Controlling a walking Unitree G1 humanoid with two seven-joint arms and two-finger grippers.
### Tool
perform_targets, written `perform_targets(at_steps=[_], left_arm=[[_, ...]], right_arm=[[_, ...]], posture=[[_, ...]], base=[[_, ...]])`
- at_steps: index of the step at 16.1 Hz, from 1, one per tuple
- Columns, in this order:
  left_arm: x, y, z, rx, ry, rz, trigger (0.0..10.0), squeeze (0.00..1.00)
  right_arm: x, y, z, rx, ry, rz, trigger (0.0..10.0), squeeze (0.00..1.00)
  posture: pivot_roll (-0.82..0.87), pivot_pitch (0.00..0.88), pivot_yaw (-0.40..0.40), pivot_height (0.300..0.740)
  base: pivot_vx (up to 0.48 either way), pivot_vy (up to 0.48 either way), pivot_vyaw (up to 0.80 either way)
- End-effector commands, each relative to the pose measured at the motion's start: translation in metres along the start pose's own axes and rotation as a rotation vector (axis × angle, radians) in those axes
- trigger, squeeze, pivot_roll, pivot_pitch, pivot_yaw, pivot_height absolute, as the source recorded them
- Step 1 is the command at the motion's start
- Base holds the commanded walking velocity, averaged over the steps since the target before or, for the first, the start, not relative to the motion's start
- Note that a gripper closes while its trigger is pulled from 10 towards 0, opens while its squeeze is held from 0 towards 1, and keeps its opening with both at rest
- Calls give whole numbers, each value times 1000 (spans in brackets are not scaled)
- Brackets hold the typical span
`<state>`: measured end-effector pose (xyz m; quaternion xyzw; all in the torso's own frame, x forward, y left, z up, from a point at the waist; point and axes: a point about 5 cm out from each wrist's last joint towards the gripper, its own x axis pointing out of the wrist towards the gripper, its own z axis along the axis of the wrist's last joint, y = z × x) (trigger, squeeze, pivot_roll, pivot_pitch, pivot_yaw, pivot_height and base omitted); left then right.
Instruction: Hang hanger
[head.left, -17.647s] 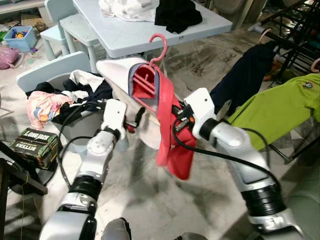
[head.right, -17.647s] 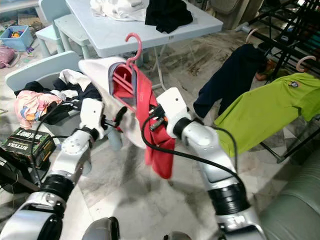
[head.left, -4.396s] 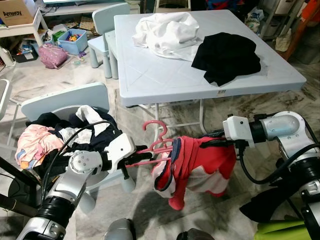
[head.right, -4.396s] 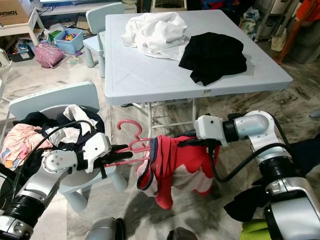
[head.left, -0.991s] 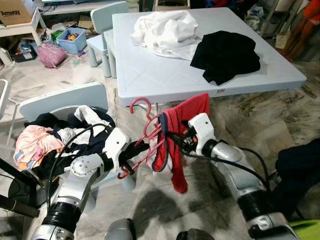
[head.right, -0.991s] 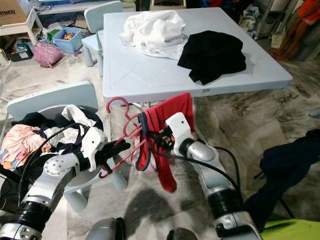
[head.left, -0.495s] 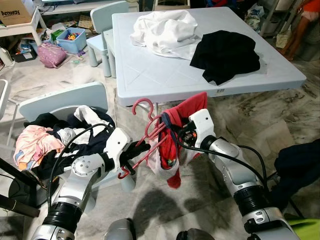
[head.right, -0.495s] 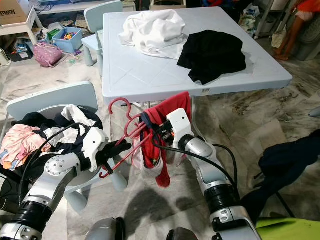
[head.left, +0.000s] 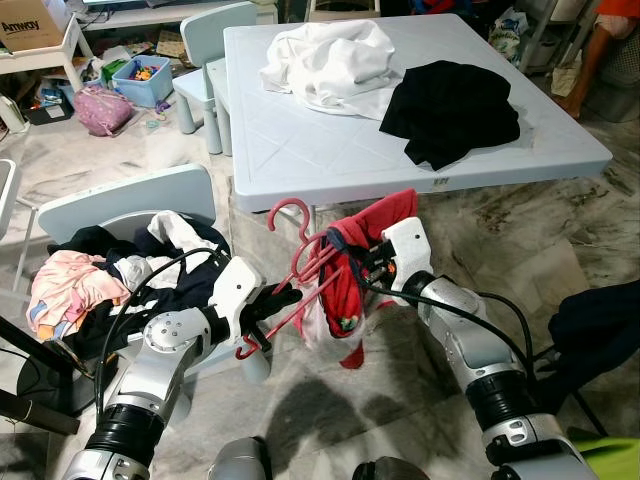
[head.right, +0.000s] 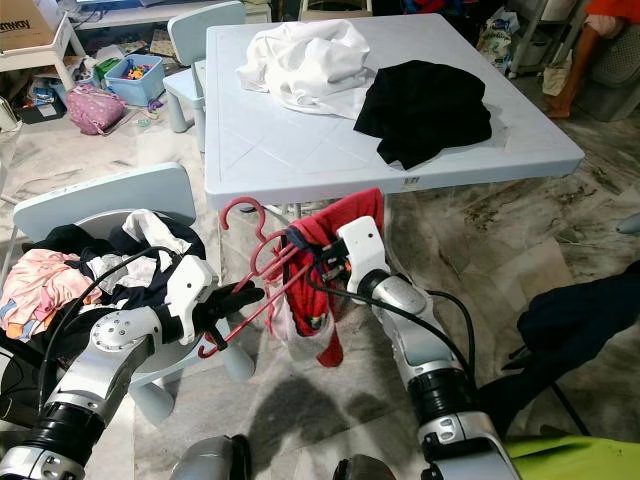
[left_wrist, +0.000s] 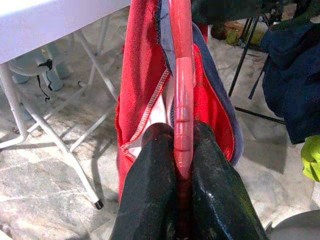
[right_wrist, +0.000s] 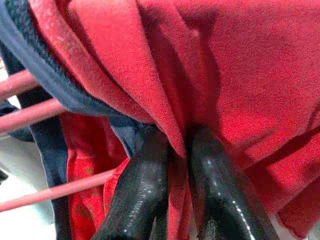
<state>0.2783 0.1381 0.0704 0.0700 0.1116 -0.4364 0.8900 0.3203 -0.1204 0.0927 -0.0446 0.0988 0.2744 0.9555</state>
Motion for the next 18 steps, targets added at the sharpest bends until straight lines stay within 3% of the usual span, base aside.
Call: perform_targets(at_steps=[1,5,8,11,12,15,18], left_arm=[[1,0,9,25,-32,-10,0,0],[1,0,9,28,-29,-11,0,0],[-2,1,6,42,-11,-12,0,0],[-5,4,4,57,5,0,0,0],[-8,6,2,81,31,8,0,0],[-23,0,-3,128,71,-39,0,0],[-35,-5,-7,186,115,-88,0,0]], right_arm=[[1,-6,5,11,-16,-25,0,0],[0,-11,7,22,-34,-63,0,0],[-2,-28,34,27,-191,-195,0,0],[-4,-43,51,40,-264,-291,0,0],[-6,-56,64,38,-309,-393,0,0],[-11,-87,80,20,-308,-623,0,0],[-12,-104,75,31,-236,-748,0,0]], posture=[[-29,49,2,740],[-27,48,0,740],[-24,46,-1,740],[-24,46,-1,740],[-20,40,-2,740],[-18,34,-2,740],[0,30,-10,740]], base=[[0,0,0],[0,0,0],[0,0,0],[0,0,0],[0,0,0],[0,0,0],[0,0,0]])
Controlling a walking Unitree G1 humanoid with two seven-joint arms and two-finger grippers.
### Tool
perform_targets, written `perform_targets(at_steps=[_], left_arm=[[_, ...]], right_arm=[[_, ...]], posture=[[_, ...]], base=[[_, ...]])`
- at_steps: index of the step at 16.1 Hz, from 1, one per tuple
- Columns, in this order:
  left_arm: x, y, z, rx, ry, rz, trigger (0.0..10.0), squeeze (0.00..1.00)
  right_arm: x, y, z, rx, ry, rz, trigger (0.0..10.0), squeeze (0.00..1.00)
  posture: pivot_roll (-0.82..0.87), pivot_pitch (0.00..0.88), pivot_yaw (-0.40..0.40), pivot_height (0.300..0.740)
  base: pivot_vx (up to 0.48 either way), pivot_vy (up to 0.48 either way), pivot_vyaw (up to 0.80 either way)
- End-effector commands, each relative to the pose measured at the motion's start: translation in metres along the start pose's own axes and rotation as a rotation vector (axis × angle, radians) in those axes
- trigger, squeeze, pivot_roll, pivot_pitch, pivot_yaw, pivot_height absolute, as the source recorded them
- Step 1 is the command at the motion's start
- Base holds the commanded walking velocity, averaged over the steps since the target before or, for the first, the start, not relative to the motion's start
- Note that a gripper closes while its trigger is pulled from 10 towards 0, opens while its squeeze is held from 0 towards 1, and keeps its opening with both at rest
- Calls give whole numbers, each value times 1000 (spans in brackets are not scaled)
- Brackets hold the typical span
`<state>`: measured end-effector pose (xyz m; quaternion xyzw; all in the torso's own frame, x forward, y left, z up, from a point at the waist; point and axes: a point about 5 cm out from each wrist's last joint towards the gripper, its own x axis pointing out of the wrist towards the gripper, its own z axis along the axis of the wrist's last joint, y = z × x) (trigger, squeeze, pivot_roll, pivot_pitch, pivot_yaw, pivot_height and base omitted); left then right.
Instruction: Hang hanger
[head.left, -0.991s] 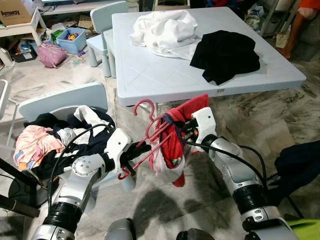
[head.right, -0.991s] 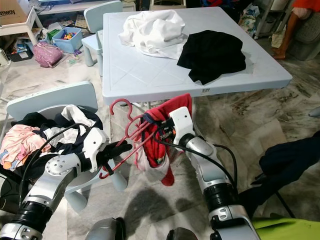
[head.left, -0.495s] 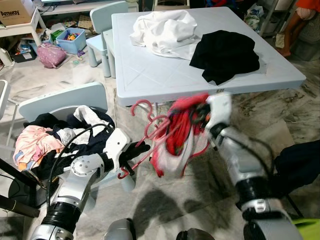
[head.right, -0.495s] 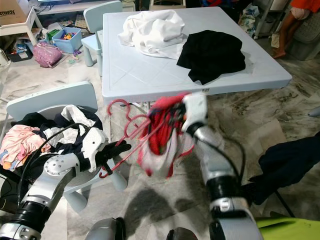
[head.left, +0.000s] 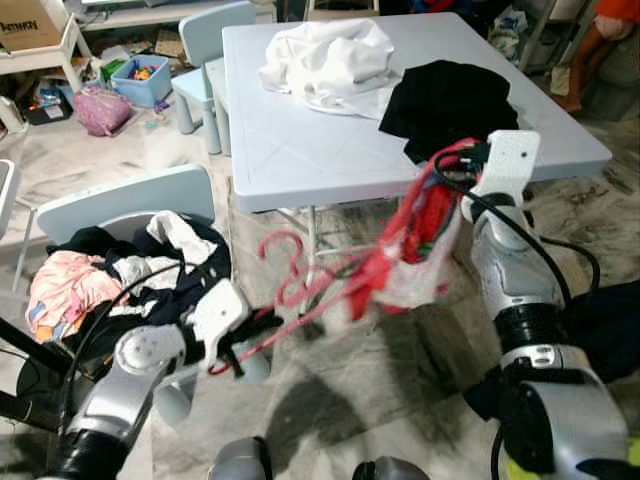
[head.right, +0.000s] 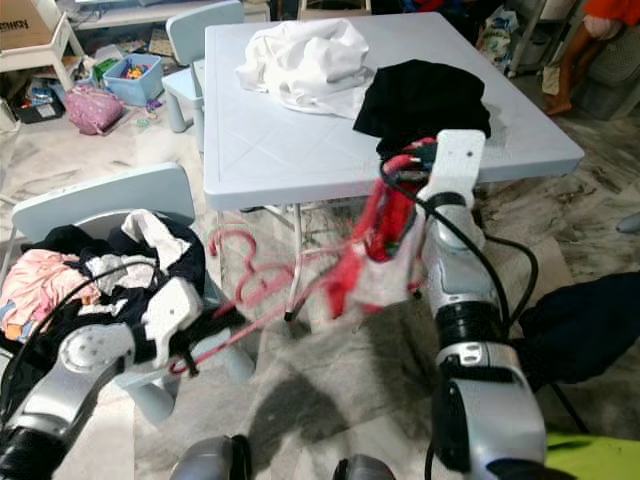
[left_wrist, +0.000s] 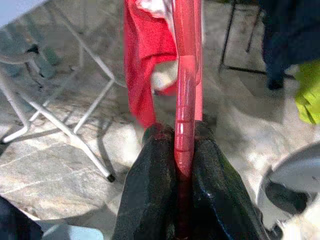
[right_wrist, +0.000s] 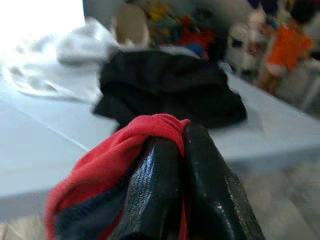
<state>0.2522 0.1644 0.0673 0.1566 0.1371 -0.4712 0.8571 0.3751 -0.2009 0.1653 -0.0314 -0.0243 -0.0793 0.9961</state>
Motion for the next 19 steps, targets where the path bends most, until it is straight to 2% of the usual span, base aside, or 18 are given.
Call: perform_targets(at_steps=[1,4,6,7,8,9,10,11,13,14,15,19], left_arm=[[-4,1,5,51,-8,7,0,0],[-10,8,9,22,-59,132,0,0],[-15,10,14,-37,-155,273,0,0],[-18,13,15,-42,-189,381,0,0],[-20,15,16,-39,-196,417,0,0],[-23,21,14,-92,-204,542,6863,0],[-25,24,14,-103,-213,597,9255,0],[-26,27,19,-124,-243,663,9882,0],[-23,36,26,-193,-266,749,10000,0],[-23,43,37,-188,-319,757,10000,0],[-23,45,42,-196,-346,762,10000,0],[-25,56,55,-189,-381,802,10000,0]], right_arm=[[4,-11,-3,-9,43,-91,0,0],[-1,-31,-28,-42,172,-210,0,0],[-7,-44,-40,-95,208,-184,0,0],[-10,-47,-43,-115,202,-140,0,0],[-11,-47,-44,-120,201,-126,0,0],[-18,-38,-46,-127,156,6,0,0],[-24,-30,-46,-124,120,98,0,0],[-32,-19,-45,-87,80,204,0,0],[-34,-11,-36,-57,25,213,0,0],[-33,-2,-23,-45,-50,220,0,0],[-33,1,-18,-41,-80,225,0,0],[-40,20,5,-53,-193,291,0,0]], posture=[[3,29,-12,740],[9,30,-14,740],[5,27,-5,740],[1,26,-2,740],[1,26,-2,740],[-5,29,2,740],[-6,29,2,740],[-5,22,-5,740],[5,13,-14,740],[9,10,-15,740],[9,10,-15,740],[3,14,-16,740]], base=[[0,0,0],[0,0,0],[0,0,0],[0,0,0],[0,0,0],[0,0,0],[0,0,0],[0,0,0],[0,0,0],[0,0,0],[0,0,0],[144,0,0]])
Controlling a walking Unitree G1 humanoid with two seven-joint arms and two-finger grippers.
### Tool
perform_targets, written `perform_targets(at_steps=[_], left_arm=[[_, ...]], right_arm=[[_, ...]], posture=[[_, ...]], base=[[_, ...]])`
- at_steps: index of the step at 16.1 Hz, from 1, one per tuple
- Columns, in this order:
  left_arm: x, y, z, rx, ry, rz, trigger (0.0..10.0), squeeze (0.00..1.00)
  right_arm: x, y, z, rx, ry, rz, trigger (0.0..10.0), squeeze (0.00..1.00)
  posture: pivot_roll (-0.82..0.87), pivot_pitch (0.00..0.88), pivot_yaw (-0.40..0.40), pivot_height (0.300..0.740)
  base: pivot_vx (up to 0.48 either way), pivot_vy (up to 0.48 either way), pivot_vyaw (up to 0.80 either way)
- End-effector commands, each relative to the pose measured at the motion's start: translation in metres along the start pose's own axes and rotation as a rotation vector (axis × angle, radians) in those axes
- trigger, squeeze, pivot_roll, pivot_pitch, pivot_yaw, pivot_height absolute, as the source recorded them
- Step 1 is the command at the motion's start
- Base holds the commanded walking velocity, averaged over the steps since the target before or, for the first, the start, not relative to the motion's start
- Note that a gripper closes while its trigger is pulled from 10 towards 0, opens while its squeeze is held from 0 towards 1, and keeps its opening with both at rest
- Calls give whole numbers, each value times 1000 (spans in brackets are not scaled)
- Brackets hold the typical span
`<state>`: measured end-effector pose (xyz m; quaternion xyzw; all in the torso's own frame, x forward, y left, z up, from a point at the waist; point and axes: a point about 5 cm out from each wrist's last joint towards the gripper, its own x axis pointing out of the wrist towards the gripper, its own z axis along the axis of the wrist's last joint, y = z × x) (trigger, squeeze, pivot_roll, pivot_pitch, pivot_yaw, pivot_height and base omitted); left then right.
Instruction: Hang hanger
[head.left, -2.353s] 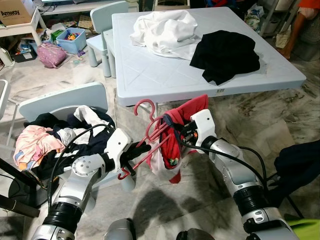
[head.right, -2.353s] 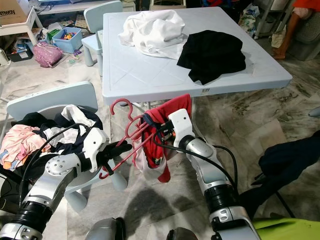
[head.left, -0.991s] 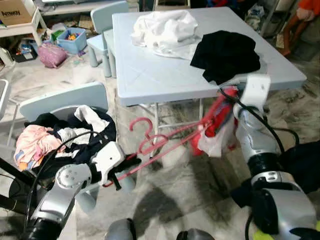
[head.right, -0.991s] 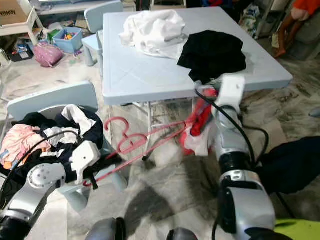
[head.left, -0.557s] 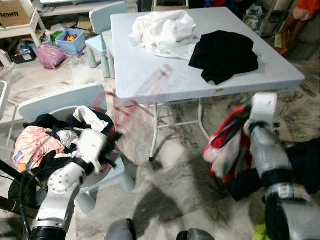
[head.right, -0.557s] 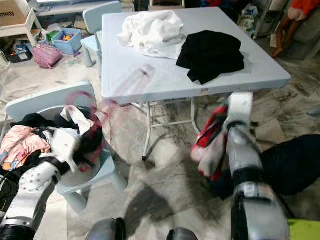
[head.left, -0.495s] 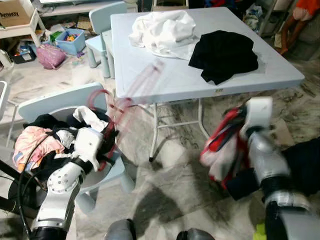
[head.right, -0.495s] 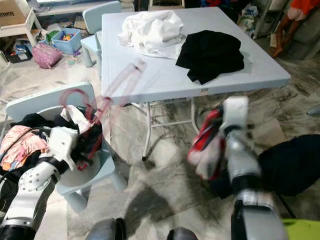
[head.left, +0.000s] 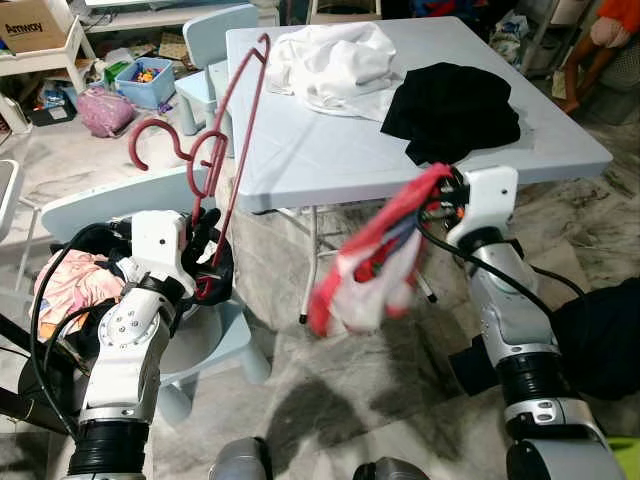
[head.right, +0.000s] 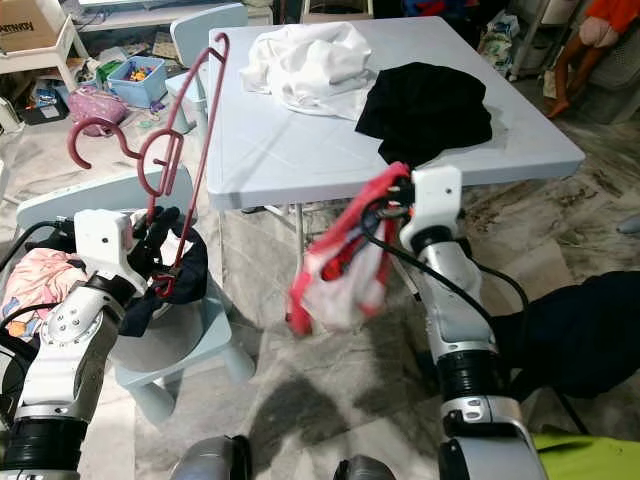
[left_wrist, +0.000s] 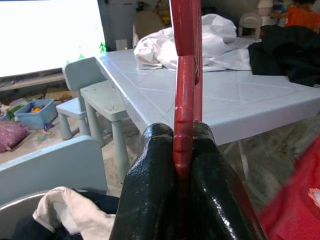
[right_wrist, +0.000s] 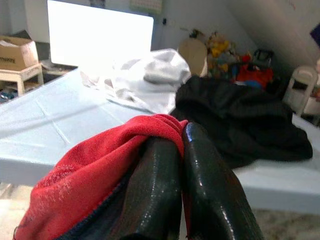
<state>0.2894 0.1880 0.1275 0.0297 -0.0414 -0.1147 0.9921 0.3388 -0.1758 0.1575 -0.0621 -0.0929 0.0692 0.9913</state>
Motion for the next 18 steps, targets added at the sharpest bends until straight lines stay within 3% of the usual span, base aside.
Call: perform_targets(at_steps=[1,2,3,5,10,13,18], left_arm=[[3,4,8,2,-22,16,10000,0],[4,4,9,-3,-27,19,10000,0],[5,3,9,-7,-29,20,10000,0],[6,1,9,-14,-28,13,10000,0],[8,3,11,-13,-30,14,10000,0],[10,3,11,-17,-35,23,10000,0],[12,4,14,-8,-50,40,10000,0]], right_arm=[[1,0,13,-24,-64,0,157,0],[1,-2,14,-24,-59,-2,6118,0],[2,-6,15,-7,-53,-18,10000,0],[4,-7,11,-8,-14,-28,10000,0],[6,-3,14,7,-32,-24,10000,0],[11,4,21,-12,-68,37,10000,0],[17,12,31,5,-114,101,10000,0]], posture=[[3,14,-16,740],[-2,16,-22,740],[-3,18,-23,740],[-3,18,-23,740],[0,17,-19,740],[0,13,-19,740],[6,2,-24,740]], base=[[349,0,0],[364,0,0],[401,0,0],[405,0,-275],[435,0,-788],[466,0,0],[449,0,600]])
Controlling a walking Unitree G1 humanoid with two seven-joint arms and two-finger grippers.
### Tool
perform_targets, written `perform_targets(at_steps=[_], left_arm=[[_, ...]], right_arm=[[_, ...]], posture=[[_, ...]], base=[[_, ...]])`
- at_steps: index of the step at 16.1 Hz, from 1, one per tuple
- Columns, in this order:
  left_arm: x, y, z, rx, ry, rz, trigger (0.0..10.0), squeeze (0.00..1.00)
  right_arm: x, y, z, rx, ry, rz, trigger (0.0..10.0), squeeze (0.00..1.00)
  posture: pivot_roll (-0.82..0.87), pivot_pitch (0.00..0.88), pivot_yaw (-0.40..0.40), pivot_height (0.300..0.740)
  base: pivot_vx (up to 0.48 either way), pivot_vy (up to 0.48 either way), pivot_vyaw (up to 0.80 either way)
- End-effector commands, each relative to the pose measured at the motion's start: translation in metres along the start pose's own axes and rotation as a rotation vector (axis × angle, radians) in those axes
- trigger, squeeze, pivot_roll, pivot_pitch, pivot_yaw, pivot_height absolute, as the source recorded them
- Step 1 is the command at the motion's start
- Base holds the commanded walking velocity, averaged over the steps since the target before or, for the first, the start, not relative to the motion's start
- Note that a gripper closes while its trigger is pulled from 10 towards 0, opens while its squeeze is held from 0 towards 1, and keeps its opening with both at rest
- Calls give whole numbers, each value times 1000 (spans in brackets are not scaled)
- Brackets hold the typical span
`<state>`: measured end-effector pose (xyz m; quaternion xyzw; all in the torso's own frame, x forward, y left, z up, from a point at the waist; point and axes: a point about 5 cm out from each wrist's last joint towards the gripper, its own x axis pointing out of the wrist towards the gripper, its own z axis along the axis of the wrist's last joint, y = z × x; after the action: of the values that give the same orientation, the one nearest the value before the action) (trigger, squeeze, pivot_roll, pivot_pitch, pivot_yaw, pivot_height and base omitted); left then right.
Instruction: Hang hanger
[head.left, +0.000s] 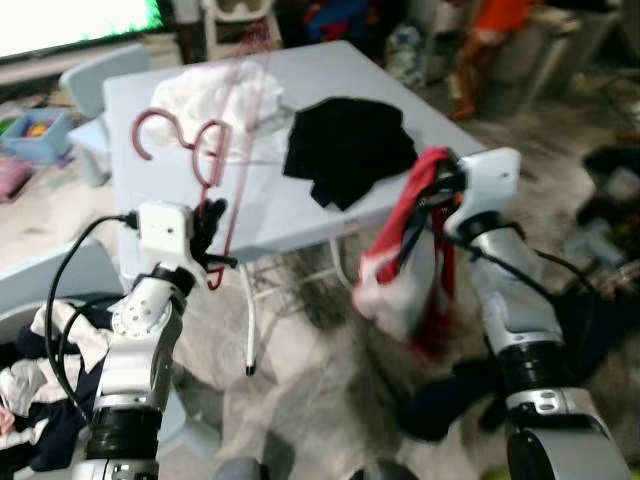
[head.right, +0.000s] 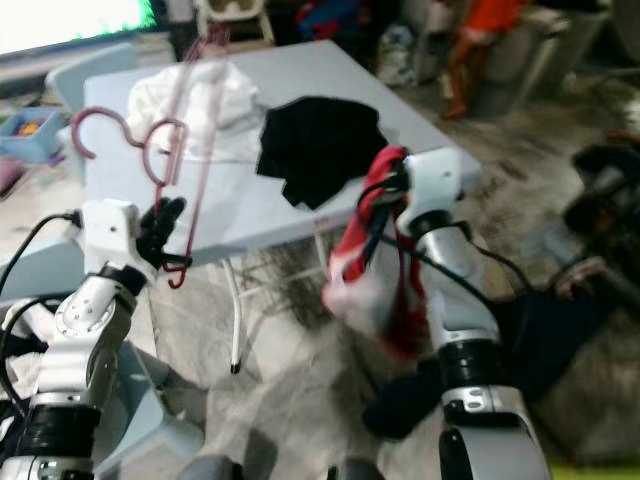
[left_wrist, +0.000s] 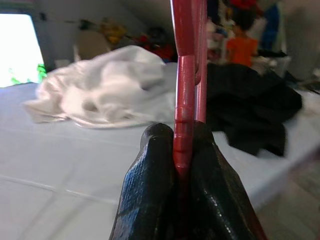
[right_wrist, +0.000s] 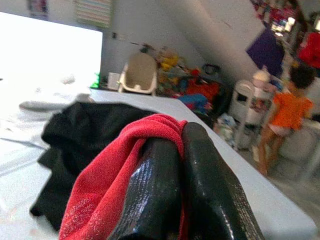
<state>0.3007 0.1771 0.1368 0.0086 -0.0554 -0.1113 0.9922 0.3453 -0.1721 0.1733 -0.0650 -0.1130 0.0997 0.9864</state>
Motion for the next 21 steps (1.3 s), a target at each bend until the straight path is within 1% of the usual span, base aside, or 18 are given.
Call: perform_targets(at_steps=[1,4,8,12,15,16,18,19,20,21], left_arm=[[-1,11,6,32,-18,32,10000,0],[1,10,7,40,-22,36,10000,0],[3,9,8,48,-27,51,10000,0],[4,9,6,55,-16,72,10000,0],[4,11,6,72,-13,120,10000,0],[4,10,6,73,-10,130,10000,0],[2,6,5,64,-9,108,10000,0],[0,2,5,55,-13,90,10000,0],[-3,0,4,52,-13,87,10000,0],[-4,-1,3,50,-10,94,10000,0]], right_arm=[[10,12,17,12,-74,50,10000,0],[12,17,21,23,-96,87,10000,0],[16,18,26,32,-115,107,10000,0],[19,21,27,48,-122,110,10000,0],[24,22,25,53,-93,114,10000,0],[31,23,26,52,-81,121,10000,0],[51,24,35,21,-70,133,10000,0],[64,22,41,62,-42,125,10000,0],[85,20,52,90,32,111,10000,0],[100,14,73,77,66,76,10000,0]], posture=[[6,0,-23,740],[6,0,-24,740],[9,0,-26,740],[16,0,-30,740],[24,0,-37,740],[29,0,-40,740],[44,0,-50,740],[52,2,-58,740],[58,3,-65,740],[68,5,-81,740]], base=[[446,0,606],[446,0,592],[425,0,556],[0,0,484],[0,0,440],[0,0,0],[0,0,0],[0,0,0],[0,0,0],[0,0,0]])
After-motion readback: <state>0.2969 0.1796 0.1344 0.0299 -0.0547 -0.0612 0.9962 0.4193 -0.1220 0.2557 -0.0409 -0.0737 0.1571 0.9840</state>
